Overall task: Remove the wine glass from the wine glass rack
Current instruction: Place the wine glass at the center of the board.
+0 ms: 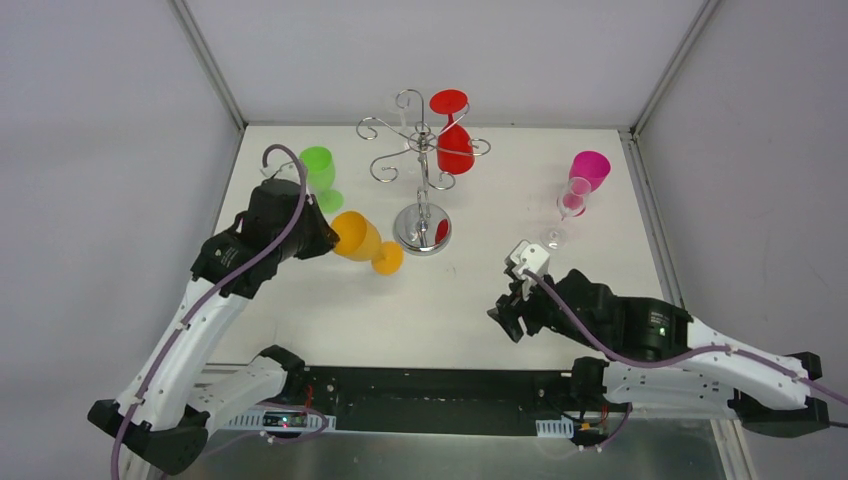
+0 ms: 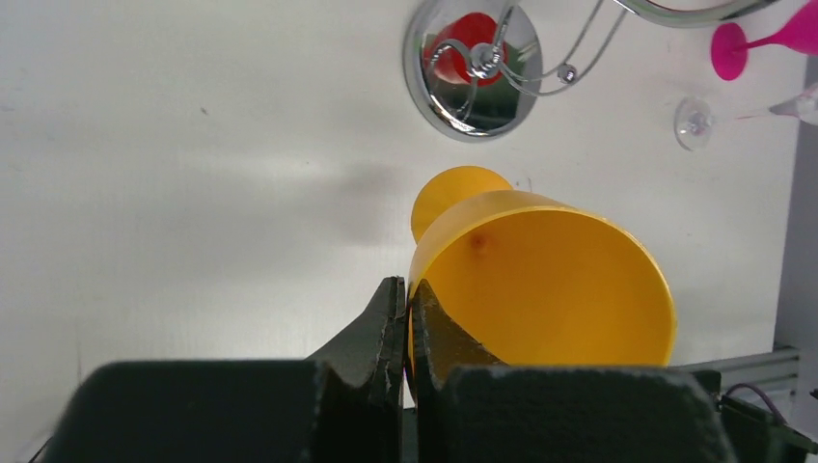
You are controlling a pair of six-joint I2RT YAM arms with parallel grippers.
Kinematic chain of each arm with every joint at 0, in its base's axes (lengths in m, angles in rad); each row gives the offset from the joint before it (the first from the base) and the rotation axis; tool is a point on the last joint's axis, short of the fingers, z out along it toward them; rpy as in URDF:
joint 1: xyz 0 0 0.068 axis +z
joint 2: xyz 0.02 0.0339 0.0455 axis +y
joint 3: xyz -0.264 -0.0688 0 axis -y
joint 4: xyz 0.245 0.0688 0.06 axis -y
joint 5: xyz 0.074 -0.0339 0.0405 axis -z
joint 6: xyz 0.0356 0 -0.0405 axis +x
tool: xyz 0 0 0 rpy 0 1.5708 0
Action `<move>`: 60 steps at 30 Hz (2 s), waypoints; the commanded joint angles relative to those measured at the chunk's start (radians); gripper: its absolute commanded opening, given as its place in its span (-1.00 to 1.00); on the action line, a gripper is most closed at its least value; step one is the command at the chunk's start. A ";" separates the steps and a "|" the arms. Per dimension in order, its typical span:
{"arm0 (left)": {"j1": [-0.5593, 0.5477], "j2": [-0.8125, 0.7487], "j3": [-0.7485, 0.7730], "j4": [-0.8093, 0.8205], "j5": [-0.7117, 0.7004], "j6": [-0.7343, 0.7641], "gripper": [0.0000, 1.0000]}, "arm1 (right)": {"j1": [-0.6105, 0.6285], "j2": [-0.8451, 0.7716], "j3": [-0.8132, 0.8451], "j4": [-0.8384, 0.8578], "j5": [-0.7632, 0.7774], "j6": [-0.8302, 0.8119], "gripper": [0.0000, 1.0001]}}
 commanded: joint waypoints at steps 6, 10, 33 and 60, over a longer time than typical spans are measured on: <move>0.111 0.157 0.141 -0.125 -0.150 0.146 -1.00 | -0.006 0.024 0.040 -0.060 0.143 0.122 0.35; 0.159 0.235 0.189 -0.150 -0.160 0.177 -1.00 | -0.009 -0.002 0.022 -0.061 0.139 0.146 0.36; 0.312 0.507 0.337 -0.113 -0.216 0.241 -1.00 | -0.010 -0.094 -0.016 -0.066 0.086 0.247 0.37; 0.380 0.617 0.187 0.129 -0.215 0.259 -1.00 | -0.008 -0.087 -0.039 -0.048 0.051 0.242 0.38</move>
